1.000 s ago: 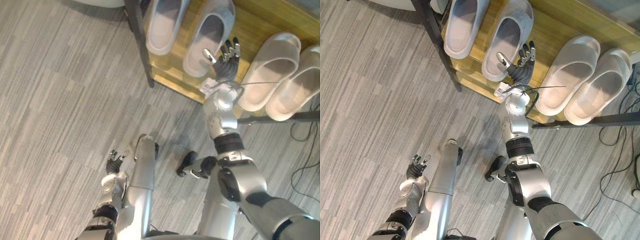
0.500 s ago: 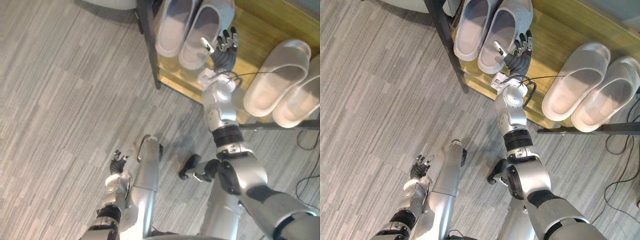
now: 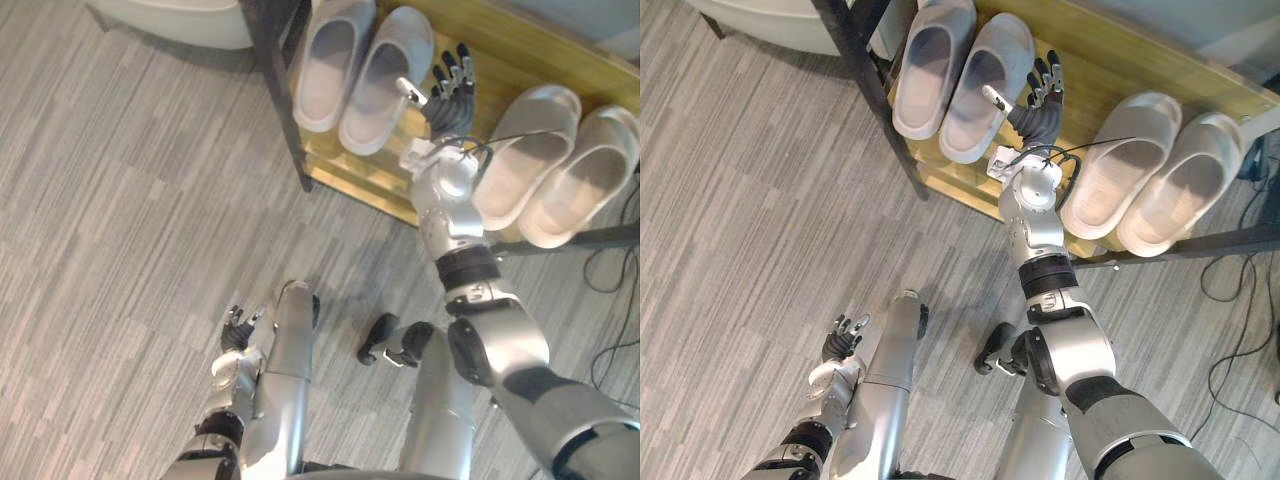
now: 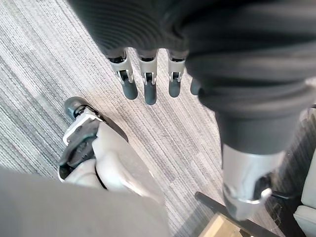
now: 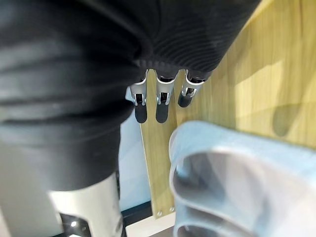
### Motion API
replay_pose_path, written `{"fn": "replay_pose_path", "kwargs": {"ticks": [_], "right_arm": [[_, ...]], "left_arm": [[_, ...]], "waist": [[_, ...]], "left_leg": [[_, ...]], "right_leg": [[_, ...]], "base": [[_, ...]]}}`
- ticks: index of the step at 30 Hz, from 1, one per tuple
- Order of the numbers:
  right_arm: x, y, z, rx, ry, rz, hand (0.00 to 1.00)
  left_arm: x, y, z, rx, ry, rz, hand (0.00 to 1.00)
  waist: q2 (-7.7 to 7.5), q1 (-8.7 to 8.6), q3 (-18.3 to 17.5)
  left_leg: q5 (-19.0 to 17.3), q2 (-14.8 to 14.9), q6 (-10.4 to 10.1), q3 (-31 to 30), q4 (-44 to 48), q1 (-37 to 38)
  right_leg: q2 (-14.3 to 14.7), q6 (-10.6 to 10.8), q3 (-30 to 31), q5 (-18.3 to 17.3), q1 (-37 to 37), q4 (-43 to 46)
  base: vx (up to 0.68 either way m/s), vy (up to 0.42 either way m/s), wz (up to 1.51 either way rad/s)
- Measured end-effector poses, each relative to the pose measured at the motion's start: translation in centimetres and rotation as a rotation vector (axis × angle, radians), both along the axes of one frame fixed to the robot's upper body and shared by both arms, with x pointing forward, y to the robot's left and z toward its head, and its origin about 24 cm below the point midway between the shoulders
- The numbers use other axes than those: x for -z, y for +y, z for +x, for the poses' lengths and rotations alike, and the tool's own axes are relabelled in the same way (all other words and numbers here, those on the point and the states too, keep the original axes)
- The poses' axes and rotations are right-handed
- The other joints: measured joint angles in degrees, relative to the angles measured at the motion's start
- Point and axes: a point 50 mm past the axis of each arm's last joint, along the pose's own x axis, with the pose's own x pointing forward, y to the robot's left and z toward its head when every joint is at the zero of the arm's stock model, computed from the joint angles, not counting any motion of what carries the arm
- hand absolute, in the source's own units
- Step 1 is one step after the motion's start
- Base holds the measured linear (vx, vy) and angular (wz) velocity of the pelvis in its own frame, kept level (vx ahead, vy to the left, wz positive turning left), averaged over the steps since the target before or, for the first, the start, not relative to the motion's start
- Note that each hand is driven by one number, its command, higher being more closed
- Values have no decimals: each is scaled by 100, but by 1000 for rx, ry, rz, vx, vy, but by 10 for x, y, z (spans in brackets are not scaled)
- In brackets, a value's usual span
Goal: Organize the slippers on the shoe rack
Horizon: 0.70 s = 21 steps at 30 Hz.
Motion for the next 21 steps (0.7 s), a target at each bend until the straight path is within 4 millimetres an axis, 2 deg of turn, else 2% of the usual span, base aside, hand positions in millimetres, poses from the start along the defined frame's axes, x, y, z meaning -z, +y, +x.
{"fn": "replay_pose_path", "kwargs": {"ticks": [3, 6, 8, 11, 14, 18, 20, 21], "right_arm": [[14, -4, -12, 11, -10, -33, 0], [35, 0, -35, -7, -29, -82, 0], [60, 2, -51, -18, 5, -144, 0], [98, 5, -77, -30, 79, -202, 0], [150, 4, -105, -58, 243, -261, 0], [207, 0, -131, -116, 464, -283, 0], [240, -10, -146, -124, 610, -325, 0], [249, -14, -151, -121, 654, -337, 0]], "left_arm": [[1, 2, -3, 0, 4, 1, 0], [3, 3, -6, 3, 10, 5, 0], [7, 6, -14, 16, 27, 22, 0], [16, 14, -33, 39, 71, 64, 0], [23, 14, -44, 132, 123, 130, 0], [36, 0, -57, 319, 211, 193, 0], [42, -10, -65, 408, 249, 217, 0], [43, -14, -67, 437, 252, 218, 0]], "waist": [[-31, -100, 18], [-145, -183, 81], [-189, -251, 83], [-345, -426, -104], [-490, -523, -328], [-570, -757, -757], [-553, -850, -941], [-529, -868, -993]], "left_leg": [[-1, 4, 3, 60, -132, 277], [21, 55, 43, 205, -489, 889], [87, 117, 104, 331, -900, 1423], [253, 247, 221, 640, -1630, 2096], [486, 271, 251, 860, -2390, 2796], [745, 204, 349, 1101, -3340, 3625], [939, 189, 388, 1298, -3922, 4142], [994, 188, 402, 1381, -4115, 4308]], "right_leg": [[0, -17, 17, 34, 263, -114], [21, 10, 54, 83, 784, -434], [82, 58, 47, 186, 1302, -848], [170, 159, 54, 428, 1903, -1579], [256, 242, 62, 714, 2545, -2369], [354, 375, 128, 1101, 3268, -3382], [440, 459, 219, 1393, 3678, -4035], [476, 481, 265, 1493, 3806, -4254]], "base": [[57, 36, 2], [61, 10, -3], [81, 10, -4], [106, 33, -9], [131, 74, -10], [148, 89, -13], [162, 93, -33], [149, 90, -36]]}}
